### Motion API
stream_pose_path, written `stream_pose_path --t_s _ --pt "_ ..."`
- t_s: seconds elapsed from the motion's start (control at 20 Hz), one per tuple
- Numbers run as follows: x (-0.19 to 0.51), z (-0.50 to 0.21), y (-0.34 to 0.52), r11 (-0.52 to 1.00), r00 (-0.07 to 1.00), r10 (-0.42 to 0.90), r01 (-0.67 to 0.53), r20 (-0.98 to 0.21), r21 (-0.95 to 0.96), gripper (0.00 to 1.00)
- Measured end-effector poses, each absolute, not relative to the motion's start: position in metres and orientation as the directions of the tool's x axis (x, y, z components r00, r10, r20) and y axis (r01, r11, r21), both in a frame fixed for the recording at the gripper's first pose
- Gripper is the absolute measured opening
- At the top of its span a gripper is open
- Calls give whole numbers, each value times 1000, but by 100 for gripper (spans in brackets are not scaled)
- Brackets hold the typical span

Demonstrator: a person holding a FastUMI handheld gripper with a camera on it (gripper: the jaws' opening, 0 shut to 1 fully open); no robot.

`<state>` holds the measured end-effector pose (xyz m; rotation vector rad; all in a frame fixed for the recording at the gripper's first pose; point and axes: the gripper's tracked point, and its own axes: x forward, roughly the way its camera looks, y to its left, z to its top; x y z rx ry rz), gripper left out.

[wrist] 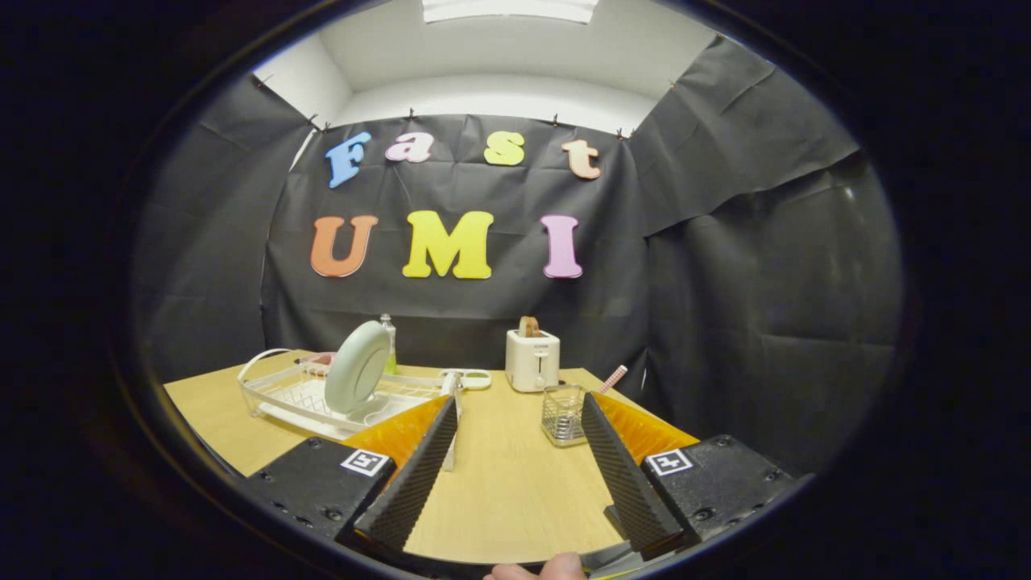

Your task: Take the plate from the dish rack, then take the spoon from the basket and place it into the plate.

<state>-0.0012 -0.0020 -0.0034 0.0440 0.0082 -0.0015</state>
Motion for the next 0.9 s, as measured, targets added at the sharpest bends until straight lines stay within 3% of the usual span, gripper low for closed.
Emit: stream_pose_path --t_s 0.5,0.9 --pt "3 16 9 1000 1000 14 -13 8 -12 100" --pt "43 95 52 989 990 143 -143 -2 -32 100"
